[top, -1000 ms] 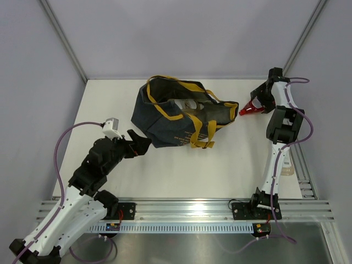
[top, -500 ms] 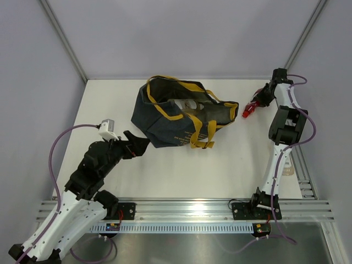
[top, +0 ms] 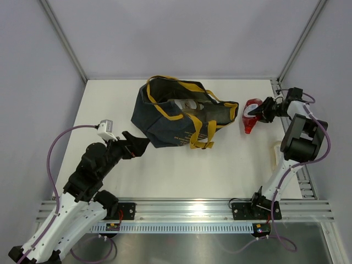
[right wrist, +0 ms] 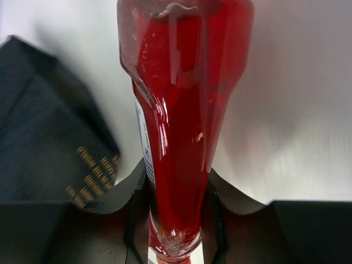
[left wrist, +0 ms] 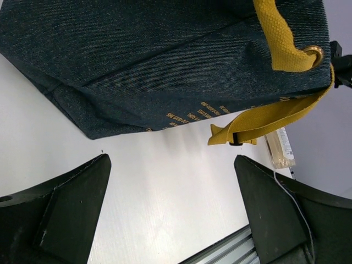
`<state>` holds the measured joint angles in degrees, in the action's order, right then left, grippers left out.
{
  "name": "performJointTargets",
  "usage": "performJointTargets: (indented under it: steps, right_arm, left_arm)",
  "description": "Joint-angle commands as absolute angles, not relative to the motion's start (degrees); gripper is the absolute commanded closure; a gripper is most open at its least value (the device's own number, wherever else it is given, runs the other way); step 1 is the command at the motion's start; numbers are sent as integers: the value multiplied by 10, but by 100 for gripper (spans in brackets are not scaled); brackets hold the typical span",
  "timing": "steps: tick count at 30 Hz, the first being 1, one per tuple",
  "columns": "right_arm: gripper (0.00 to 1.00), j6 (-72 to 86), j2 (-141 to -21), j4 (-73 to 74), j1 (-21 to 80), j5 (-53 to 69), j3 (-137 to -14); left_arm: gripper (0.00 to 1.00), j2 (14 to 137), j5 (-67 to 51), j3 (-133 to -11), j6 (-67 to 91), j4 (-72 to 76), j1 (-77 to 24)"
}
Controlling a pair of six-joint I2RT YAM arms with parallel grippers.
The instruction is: Place the personal care products into the canvas bag
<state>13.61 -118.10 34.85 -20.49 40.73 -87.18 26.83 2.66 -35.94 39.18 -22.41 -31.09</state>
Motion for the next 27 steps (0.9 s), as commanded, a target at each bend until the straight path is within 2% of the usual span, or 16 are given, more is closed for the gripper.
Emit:
performJointTargets:
  steps: [1, 7, 14, 17, 23, 27]
  right_arm:
    - [100, 163, -1043, 237, -207, 613, -839]
    - [100, 212, -919, 183, -207, 674, -818]
    - [100, 216, -831, 188, -179, 679, -897]
    - [100, 122, -831, 278, -106, 639, -955]
    - [100, -53, -854, 349, 59, 528, -1020]
    - [100, -169, -903, 433, 151, 416, -1092]
  left_arm:
    - [1, 260, 12, -352, 398, -171, -310]
    - [1, 269, 4, -355, 401, -156, -310]
    - [1, 269, 4, -354, 405, -145, -310]
    - [1, 272, -13, -354, 406, -137, -310]
    - [1, 274, -19, -360, 408, -146, -311]
    - [1, 257, -14, -350, 420, -151, -311]
